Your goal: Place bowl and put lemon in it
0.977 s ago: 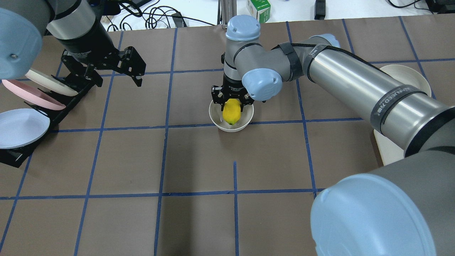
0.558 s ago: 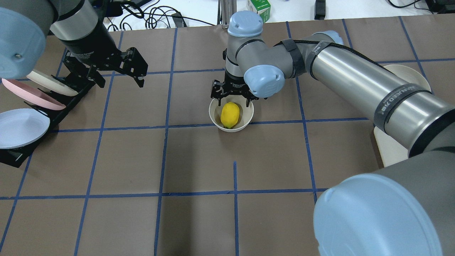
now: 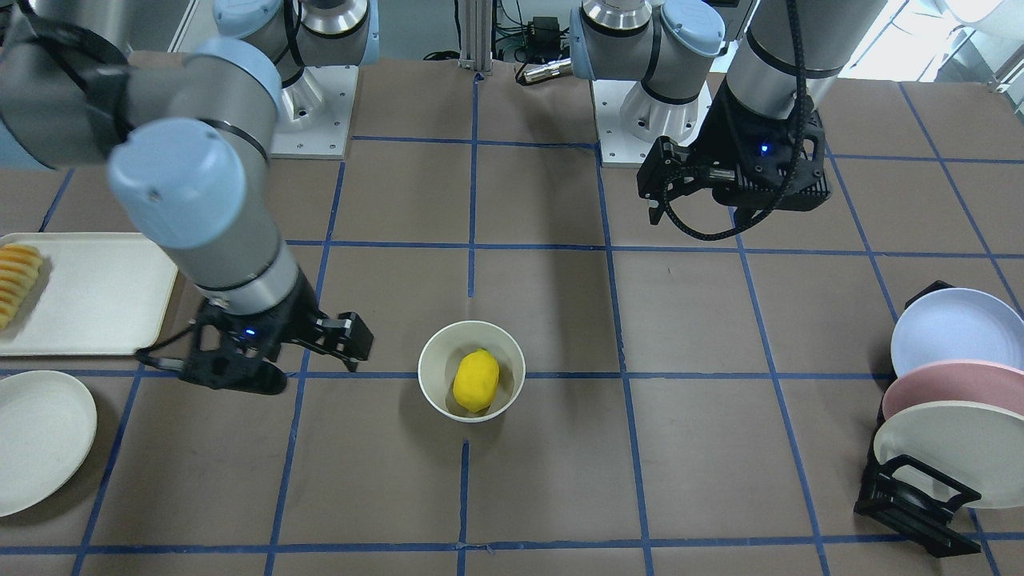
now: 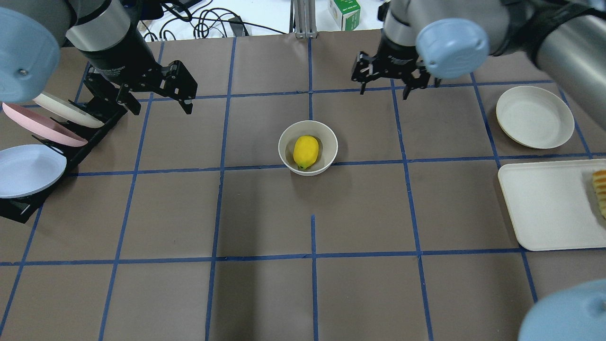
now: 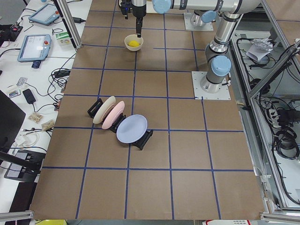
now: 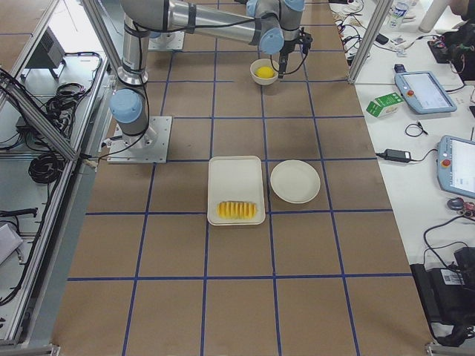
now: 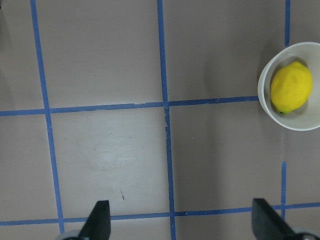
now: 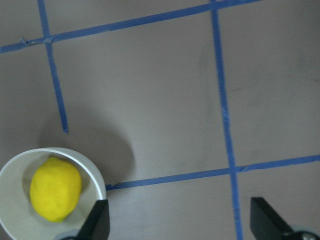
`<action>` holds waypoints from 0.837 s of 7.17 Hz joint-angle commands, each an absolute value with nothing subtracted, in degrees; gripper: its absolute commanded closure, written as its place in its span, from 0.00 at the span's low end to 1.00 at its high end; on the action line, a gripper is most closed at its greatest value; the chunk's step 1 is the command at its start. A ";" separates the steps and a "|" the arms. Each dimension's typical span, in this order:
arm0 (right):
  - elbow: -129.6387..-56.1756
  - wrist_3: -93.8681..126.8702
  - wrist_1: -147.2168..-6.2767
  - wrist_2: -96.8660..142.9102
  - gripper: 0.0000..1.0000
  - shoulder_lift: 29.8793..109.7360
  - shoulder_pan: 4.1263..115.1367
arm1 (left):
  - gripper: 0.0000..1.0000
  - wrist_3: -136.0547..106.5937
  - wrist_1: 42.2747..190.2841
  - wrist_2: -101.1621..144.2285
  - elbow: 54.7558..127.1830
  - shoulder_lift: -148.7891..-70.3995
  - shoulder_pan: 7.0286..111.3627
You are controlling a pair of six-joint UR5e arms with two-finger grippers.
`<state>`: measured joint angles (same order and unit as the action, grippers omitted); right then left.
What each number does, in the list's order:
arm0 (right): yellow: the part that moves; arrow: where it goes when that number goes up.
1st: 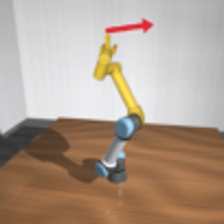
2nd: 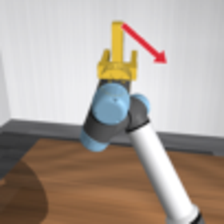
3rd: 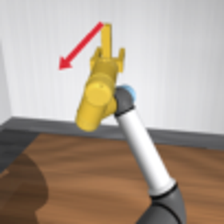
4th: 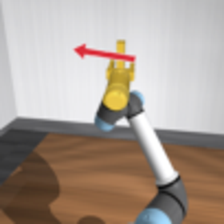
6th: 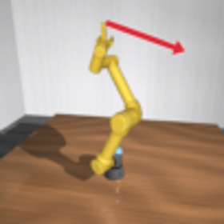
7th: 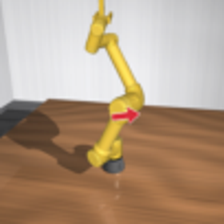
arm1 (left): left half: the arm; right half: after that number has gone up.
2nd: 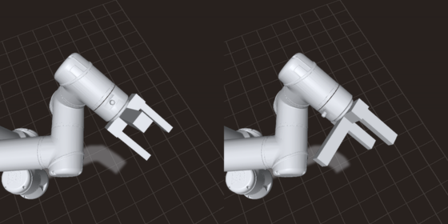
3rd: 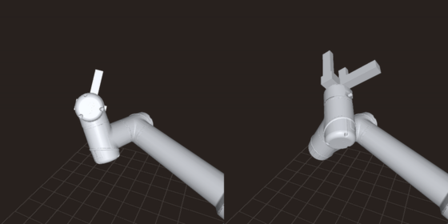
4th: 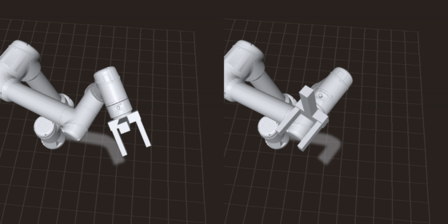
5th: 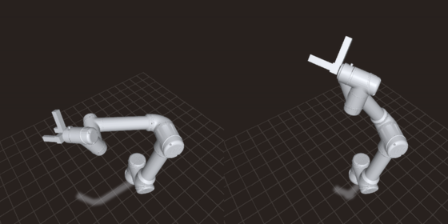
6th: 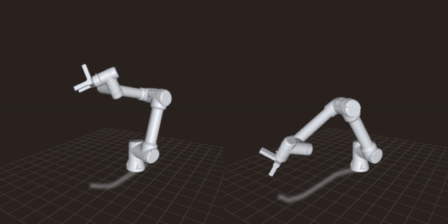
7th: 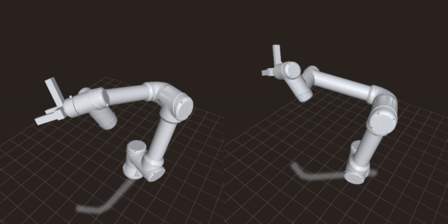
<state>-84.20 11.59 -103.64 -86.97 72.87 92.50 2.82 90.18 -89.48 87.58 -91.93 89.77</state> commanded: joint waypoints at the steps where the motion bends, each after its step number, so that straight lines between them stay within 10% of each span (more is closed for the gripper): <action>1: -84.55 5.72 -99.32 -91.47 0.00 80.22 86.59 | 0.00 2.81 90.18 -89.47 87.54 -92.20 89.82; 6: -85.34 6.50 -94.04 -87.56 0.00 83.94 89.90 | 0.00 2.81 90.09 -89.47 87.45 -92.20 89.82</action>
<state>-85.19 6.36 -94.41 -89.95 83.86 88.26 2.81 90.09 -89.47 87.45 -92.19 89.83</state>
